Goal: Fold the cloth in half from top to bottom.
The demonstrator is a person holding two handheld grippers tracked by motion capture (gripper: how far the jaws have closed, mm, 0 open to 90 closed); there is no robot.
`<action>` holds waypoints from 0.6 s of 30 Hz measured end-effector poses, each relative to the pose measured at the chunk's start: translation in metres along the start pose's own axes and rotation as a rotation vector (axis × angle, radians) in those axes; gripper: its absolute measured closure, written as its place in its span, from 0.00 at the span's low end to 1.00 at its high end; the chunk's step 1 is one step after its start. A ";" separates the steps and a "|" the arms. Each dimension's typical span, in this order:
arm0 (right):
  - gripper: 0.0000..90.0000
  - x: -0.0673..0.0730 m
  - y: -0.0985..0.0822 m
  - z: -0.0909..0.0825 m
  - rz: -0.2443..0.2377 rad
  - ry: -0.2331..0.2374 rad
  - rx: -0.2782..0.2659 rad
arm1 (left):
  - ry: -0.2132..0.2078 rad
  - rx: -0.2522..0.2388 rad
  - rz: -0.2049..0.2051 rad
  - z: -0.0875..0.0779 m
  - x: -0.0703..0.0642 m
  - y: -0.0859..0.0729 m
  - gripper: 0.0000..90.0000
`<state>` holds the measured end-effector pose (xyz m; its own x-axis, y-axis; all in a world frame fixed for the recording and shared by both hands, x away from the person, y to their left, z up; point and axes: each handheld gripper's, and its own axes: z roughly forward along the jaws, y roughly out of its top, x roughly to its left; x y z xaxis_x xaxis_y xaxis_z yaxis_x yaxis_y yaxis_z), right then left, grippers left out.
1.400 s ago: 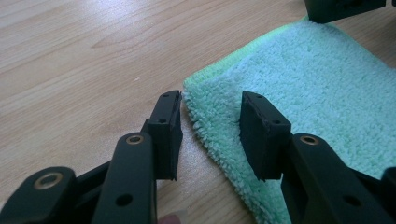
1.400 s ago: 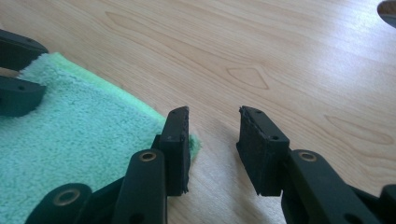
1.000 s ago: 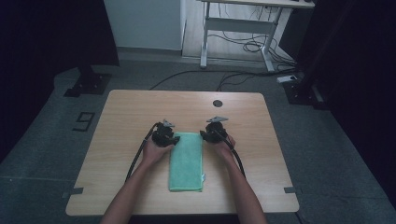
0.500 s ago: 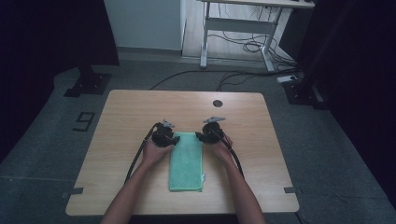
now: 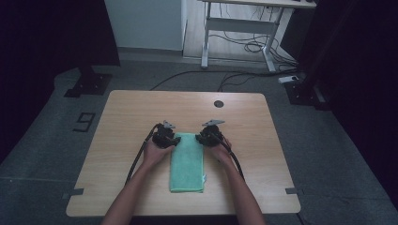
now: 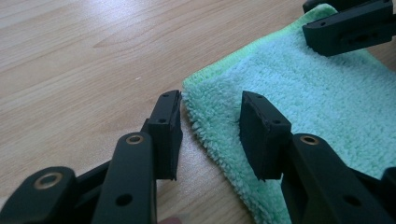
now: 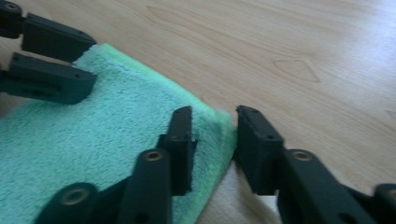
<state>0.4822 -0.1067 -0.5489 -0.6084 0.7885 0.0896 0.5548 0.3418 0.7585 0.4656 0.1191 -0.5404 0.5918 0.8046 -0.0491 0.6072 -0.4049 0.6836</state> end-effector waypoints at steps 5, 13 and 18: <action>0.92 0.001 -0.001 0.000 0.003 0.041 0.001 | 0.002 0.000 0.000 0.000 0.000 0.000 0.65; 0.93 0.000 -0.003 -0.001 0.006 0.053 -0.015 | 0.009 -0.028 -0.034 -0.011 0.009 0.002 0.61; 0.93 0.000 -0.003 -0.002 -0.001 0.052 -0.010 | -0.014 0.004 -0.053 -0.006 0.014 0.009 0.59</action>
<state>0.4795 -0.1086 -0.5504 -0.6377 0.7606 0.1217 0.5487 0.3376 0.7648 0.4761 0.1289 -0.5309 0.5661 0.8188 -0.0951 0.6400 -0.3638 0.6768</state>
